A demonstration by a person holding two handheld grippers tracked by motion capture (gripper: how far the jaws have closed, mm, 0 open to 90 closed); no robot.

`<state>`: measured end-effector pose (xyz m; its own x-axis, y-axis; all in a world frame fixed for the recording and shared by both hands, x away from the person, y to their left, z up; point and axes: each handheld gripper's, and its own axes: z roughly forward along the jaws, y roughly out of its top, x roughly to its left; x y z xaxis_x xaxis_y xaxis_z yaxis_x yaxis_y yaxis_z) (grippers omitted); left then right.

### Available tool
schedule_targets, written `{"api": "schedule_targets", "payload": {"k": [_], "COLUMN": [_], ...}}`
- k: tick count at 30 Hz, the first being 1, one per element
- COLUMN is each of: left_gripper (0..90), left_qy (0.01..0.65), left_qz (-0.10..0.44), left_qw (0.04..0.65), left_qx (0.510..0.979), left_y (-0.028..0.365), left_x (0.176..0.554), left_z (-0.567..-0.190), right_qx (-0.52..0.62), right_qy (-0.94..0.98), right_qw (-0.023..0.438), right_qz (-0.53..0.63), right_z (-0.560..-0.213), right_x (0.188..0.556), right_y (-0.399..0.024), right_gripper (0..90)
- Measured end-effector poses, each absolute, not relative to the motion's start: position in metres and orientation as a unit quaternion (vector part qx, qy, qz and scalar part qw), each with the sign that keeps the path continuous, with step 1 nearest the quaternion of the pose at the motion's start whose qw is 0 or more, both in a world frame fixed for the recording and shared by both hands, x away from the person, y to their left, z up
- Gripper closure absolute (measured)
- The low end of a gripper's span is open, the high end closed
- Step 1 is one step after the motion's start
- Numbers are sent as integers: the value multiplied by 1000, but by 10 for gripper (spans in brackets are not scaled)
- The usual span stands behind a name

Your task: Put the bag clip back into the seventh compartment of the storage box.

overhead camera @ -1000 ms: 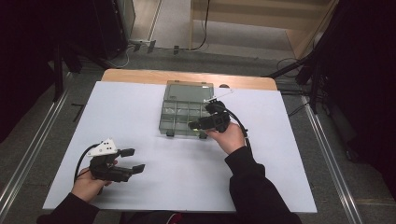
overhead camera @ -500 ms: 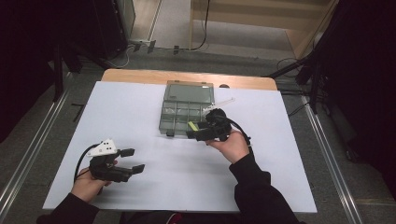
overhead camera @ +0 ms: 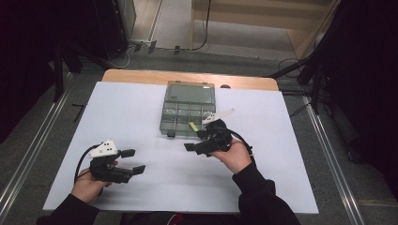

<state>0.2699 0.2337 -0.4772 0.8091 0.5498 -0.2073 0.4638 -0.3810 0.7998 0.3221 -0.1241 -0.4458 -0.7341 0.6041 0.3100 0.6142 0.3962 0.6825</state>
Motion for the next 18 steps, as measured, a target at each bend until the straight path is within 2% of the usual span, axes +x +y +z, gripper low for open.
{"api": "schedule_targets", "payload": {"k": [18], "left_gripper": [220], "left_qy": [307], "left_qz": [45], "left_qw": [461], "left_qx": [832], "left_y": [233], "left_x": [271], "left_z": [-478], "right_qx": [-349], "right_qy": [-835], "right_qw": [8], "right_qz": [-424], "right_z": [-460], "right_x": [291], "right_y": [-143], "right_gripper": [222]}}
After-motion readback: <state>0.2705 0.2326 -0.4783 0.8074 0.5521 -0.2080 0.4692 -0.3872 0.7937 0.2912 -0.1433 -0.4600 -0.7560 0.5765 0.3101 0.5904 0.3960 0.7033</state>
